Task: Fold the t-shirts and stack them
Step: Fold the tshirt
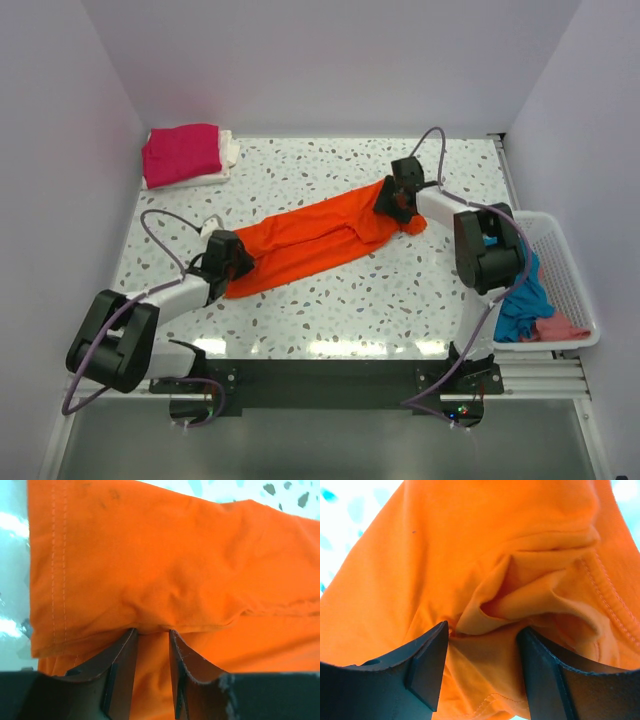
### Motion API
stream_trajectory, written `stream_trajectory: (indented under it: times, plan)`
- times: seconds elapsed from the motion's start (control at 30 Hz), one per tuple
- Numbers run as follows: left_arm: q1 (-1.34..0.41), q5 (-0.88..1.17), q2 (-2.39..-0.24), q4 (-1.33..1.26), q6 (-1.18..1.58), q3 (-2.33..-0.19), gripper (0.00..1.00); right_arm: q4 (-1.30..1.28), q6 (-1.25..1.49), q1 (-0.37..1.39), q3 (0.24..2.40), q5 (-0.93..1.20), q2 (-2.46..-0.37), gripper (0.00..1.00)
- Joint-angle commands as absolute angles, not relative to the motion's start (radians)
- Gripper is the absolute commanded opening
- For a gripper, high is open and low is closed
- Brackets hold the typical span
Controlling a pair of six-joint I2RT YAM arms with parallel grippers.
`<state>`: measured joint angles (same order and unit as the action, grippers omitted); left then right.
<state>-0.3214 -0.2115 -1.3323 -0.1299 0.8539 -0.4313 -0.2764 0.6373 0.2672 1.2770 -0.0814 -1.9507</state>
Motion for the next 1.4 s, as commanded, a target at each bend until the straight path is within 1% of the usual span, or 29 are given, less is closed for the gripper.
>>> stream_trajectory:
  times: [0.0, 0.17, 0.47, 0.63, 0.67, 0.77, 0.8, 0.83, 0.93, 1.2, 1.37]
  plan:
    - [-0.35, -0.161, -1.284, -0.077, 0.911, -0.332, 0.36, -0.368, 0.578, 0.267, 1.402, -0.048, -2.065, 0.61]
    - [-0.371, -0.138, -1.195, -0.075, 0.919, -0.273, 0.35, -0.402, 0.526, 0.268, 1.541, -0.064, -2.161, 0.61]
    - [-0.434, -0.075, -1.091, -0.035, 0.917, -0.258, 0.34, -0.402, 0.425, 0.268, 1.689, -0.069, -2.252, 0.63]
    - [-0.439, -0.054, -1.017, -0.002, 0.885, -0.271, 0.37, -0.417, 0.405, 0.268, 1.755, -0.058, -2.275, 0.69]
    - [-0.439, -0.055, -0.997, 0.047, 0.879, -0.285, 0.38, -0.434, 0.4, 0.268, 1.779, -0.063, -2.275, 0.69]
    - [-0.439, -0.081, -0.963, 0.106, 0.841, -0.331, 0.42, -0.471, 0.391, 0.268, 1.818, -0.08, -2.27, 0.75]
    - [-0.439, -0.089, -0.956, 0.12, 0.824, -0.345, 0.43, -0.475, 0.384, 0.27, 1.818, -0.1, -2.26, 0.77]
    - [-0.439, -0.097, -0.948, 0.132, 0.815, -0.356, 0.44, -0.479, 0.382, 0.268, 1.816, -0.112, -2.249, 0.81]
    - [-0.439, -0.121, -0.931, 0.173, 0.781, -0.406, 0.46, -0.479, 0.383, 0.268, 1.778, -0.152, -2.192, 0.89]
    - [-0.439, -0.164, -0.994, 0.183, 0.698, -0.517, 0.47, -0.512, 0.443, 0.268, 1.709, -0.225, -2.047, 0.9]
    - [-0.439, -0.201, -1.11, 0.164, 0.657, -0.583, 0.47, -0.477, 0.528, 0.278, 1.608, -0.201, -1.971, 0.87]
